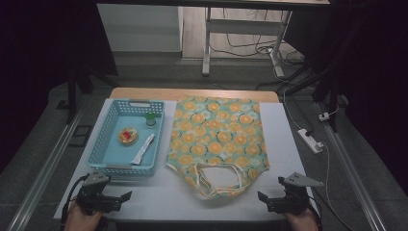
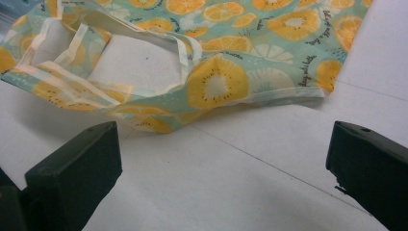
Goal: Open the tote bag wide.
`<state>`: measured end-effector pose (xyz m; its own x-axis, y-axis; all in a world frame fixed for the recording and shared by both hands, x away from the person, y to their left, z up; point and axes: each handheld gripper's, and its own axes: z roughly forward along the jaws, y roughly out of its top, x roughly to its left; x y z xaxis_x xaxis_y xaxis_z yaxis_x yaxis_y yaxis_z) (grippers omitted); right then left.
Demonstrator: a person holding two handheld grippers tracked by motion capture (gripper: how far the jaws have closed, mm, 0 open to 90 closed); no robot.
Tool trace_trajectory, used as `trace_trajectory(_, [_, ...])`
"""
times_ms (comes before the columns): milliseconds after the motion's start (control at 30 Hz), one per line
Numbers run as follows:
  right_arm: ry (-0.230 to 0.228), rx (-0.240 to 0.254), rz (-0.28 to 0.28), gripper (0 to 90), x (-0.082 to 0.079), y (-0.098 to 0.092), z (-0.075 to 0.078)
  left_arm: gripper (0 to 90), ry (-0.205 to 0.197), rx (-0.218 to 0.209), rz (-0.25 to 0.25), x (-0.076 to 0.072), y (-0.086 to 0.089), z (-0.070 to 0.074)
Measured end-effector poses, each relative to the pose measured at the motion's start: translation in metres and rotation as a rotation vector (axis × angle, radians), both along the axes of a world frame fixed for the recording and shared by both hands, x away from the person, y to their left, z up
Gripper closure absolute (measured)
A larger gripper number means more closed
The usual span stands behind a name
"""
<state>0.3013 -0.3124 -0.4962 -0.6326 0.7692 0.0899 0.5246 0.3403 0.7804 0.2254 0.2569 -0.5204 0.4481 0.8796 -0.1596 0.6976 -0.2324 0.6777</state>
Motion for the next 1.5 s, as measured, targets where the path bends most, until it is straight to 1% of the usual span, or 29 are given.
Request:
trace_trajectory(133, [-0.012, -0.018, 0.005, 0.0, -0.001, 0.002, 0.000, 0.7, 0.005, -0.003, 0.003, 0.001, 0.000, 0.000])
trace_trajectory(267, [-0.012, -0.019, 0.007, 0.0, 0.000, 0.002, 0.000, 0.7, 0.014, -0.007, 0.002, 0.002, 0.001, -0.001])
trace_trajectory(367, [-0.009, -0.022, 0.011, 0.0, 0.000, 0.003, -0.001, 1.2, 0.020, -0.003, -0.003, 0.002, 0.000, -0.001])
trace_trajectory(500, [-0.011, -0.037, 0.032, 0.0, 0.000, 0.005, -0.001, 1.3, 0.026, 0.008, -0.013, 0.003, -0.001, -0.001])
trace_trajectory(600, [-0.007, -0.046, 0.047, 0.0, 0.000, 0.006, -0.001, 1.3, 0.025, 0.005, -0.016, 0.003, -0.001, -0.001])
trace_trajectory(733, [-0.008, -0.054, 0.047, 0.0, 0.000, 0.007, -0.001, 1.3, 0.023, -0.008, -0.019, 0.003, 0.000, -0.001])
trace_trajectory(867, [-0.014, -0.064, 0.057, 0.0, -0.001, 0.009, -0.001, 1.5, 0.024, -0.012, -0.021, 0.002, 0.001, -0.001])
trace_trajectory(967, [-0.004, -0.065, 0.062, 0.0, -0.002, 0.011, 0.001, 1.4, 0.022, -0.015, -0.019, 0.002, 0.001, -0.001])
trace_trajectory(1033, [-0.014, -0.075, 0.065, 0.0, -0.003, 0.013, 0.004, 1.4, 0.021, -0.019, -0.020, 0.002, 0.002, -0.001])
trace_trajectory(1100, [-0.022, -0.062, 0.065, 0.0, -0.003, 0.013, 0.006, 1.4, 0.022, -0.022, -0.018, 0.002, 0.002, -0.001])
trace_trajectory(1167, [-0.021, -0.055, 0.065, 0.0, -0.003, 0.014, 0.008, 1.3, 0.024, -0.023, -0.019, 0.002, 0.002, -0.001])
trace_trajectory(1233, [-0.020, -0.047, 0.077, 0.0, -0.003, 0.014, 0.007, 1.3, 0.025, -0.028, -0.021, 0.003, 0.002, -0.001])
trace_trajectory(1433, [-0.063, -0.017, 0.103, 0.0, -0.005, 0.019, 0.011, 1.3, 0.021, -0.026, -0.024, 0.002, 0.002, -0.001])
trace_trajectory(1500, [-0.071, -0.023, 0.107, 0.0, -0.005, 0.021, 0.013, 1.3, 0.019, -0.028, -0.024, 0.002, 0.002, -0.001])
